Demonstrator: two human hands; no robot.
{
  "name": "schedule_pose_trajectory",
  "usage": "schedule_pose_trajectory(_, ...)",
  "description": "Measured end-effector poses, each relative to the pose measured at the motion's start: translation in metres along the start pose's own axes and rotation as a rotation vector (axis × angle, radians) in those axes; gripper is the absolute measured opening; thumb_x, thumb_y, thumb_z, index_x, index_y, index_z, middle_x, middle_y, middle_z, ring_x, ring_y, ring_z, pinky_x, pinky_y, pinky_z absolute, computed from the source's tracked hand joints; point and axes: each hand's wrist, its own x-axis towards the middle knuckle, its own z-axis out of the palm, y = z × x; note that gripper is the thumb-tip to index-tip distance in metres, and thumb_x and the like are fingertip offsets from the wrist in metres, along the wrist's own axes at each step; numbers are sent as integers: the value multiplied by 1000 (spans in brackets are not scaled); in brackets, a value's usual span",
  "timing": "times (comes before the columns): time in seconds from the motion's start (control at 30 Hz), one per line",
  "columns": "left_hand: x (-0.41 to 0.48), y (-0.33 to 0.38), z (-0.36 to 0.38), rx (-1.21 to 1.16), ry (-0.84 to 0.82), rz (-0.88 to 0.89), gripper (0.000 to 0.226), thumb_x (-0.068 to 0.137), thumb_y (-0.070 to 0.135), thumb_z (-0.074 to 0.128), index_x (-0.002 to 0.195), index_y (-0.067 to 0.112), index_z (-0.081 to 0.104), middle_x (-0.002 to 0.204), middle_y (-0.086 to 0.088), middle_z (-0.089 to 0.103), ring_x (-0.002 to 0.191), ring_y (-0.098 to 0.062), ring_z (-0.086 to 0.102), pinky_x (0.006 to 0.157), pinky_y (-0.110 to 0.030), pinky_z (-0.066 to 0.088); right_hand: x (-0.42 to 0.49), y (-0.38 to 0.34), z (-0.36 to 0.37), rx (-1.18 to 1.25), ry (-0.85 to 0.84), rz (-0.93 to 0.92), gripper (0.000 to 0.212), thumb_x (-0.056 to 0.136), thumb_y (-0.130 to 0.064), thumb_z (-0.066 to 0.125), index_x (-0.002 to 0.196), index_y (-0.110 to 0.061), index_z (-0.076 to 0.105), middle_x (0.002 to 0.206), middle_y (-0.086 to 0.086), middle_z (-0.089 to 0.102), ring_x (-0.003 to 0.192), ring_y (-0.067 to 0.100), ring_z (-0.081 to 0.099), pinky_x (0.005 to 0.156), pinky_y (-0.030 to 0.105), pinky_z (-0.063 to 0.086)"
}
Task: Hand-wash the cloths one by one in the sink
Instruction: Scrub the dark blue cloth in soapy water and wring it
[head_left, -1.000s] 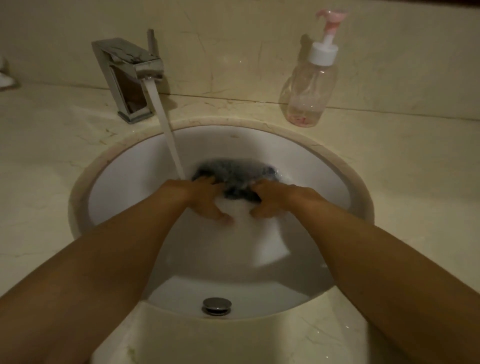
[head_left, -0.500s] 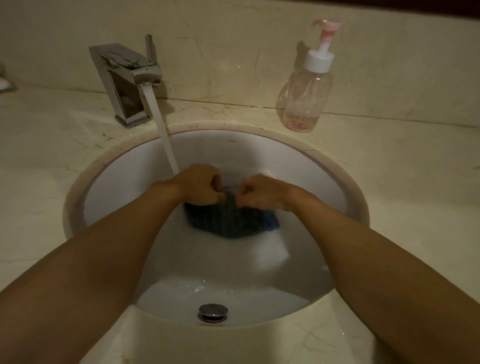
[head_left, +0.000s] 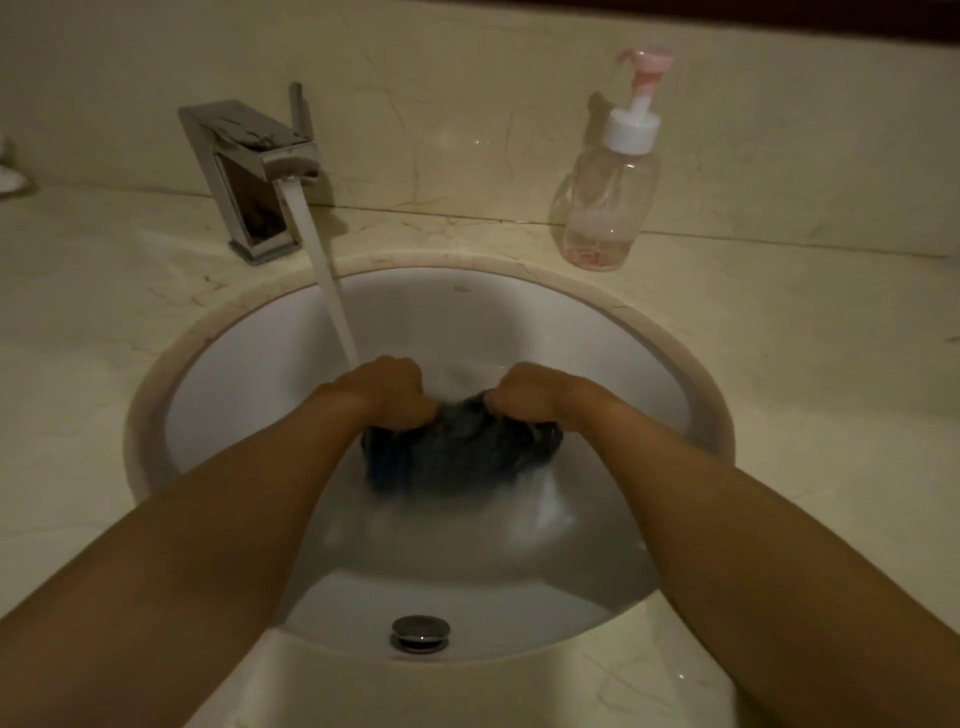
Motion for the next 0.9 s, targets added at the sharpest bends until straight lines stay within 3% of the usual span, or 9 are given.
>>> schedule_pose_trajectory(0.1, -1, -11, -4, 75, 226, 35, 28, 89, 35, 71, 101, 12, 59, 110, -8, 56, 97, -28, 57, 88, -40, 51, 3, 10, -8, -266, 264, -55, 55, 96, -34, 64, 141, -9, 45, 137, 16, 48, 122, 37, 51, 100, 47, 47)
schedule_pose_trajectory(0.17, 2, -14, -7, -43, 318, 101, 21, 88, 29, 72, 99, 15, 61, 102, -1, 55, 99, -27, 58, 88, -37, 49, 2, 7, -8, -112, 255, -173, 43, 97, -32, 63, 131, -7, 57, 132, 15, 58, 116, 34, 57, 98, 45, 49)
schedule_pose_trajectory(0.27, 3, -7, -4, -45, 73, 172, 35, 83, 54, 72, 92, 21, 65, 91, 5, 60, 94, -25, 62, 87, -39, 51, 5, 5, 6, -177, -31, -198, 53, 89, -46, 71, 132, -15, 63, 131, 8, 62, 113, 27, 60, 91, 36, 49)
schedule_pose_trajectory(0.37, 0, -4, 4, 93, -81, 190, 75, 72, 62, 79, 134, 28, 56, 127, 5, 57, 123, -24, 54, 105, -38, 44, 13, 15, 13, -332, 12, -117, 66, 84, -42, 75, 141, -18, 52, 139, 9, 54, 125, 32, 55, 102, 40, 49)
schedule_pose_trajectory(0.47, 0, -1, 5, 24, 29, 276, 19, 85, 44, 74, 95, 38, 59, 98, 8, 61, 105, -29, 61, 85, -33, 45, 12, 14, 10, -361, 75, -127, 25, 93, -28, 67, 114, -17, 59, 108, 5, 56, 101, 32, 60, 90, 43, 53)
schedule_pose_trajectory(0.53, 0, 4, 2, -68, 97, 213, 24, 94, 35, 64, 79, 30, 46, 82, 6, 50, 86, -26, 57, 74, -31, 38, 8, 8, 10, -216, 70, -131, 17, 95, -30, 63, 109, -20, 60, 95, 1, 58, 84, 24, 64, 74, 36, 54)
schedule_pose_trajectory(0.67, 0, 6, 4, -104, 98, 56, 19, 96, 31, 57, 85, 16, 56, 93, -6, 60, 81, -22, 56, 73, -33, 44, 14, 9, 8, -83, 4, -40, 38, 98, -41, 59, 114, -8, 64, 112, 12, 66, 96, 29, 64, 82, 39, 53)
schedule_pose_trajectory(0.8, -3, -3, -3, -76, 291, 60, 45, 84, 26, 76, 121, 14, 53, 118, -7, 51, 107, -27, 53, 94, -38, 47, 8, 14, -7, -241, 324, -106, 47, 99, -38, 58, 137, -11, 51, 137, 14, 53, 125, 38, 51, 101, 47, 47)
schedule_pose_trajectory(0.9, -3, 1, -9, -75, 343, 104, 26, 78, 13, 78, 93, 21, 59, 111, -5, 59, 100, -23, 56, 87, -33, 48, 6, 10, -4, -39, 193, -265, 31, 98, -41, 61, 116, -16, 64, 115, 5, 64, 109, 28, 61, 82, 32, 48)
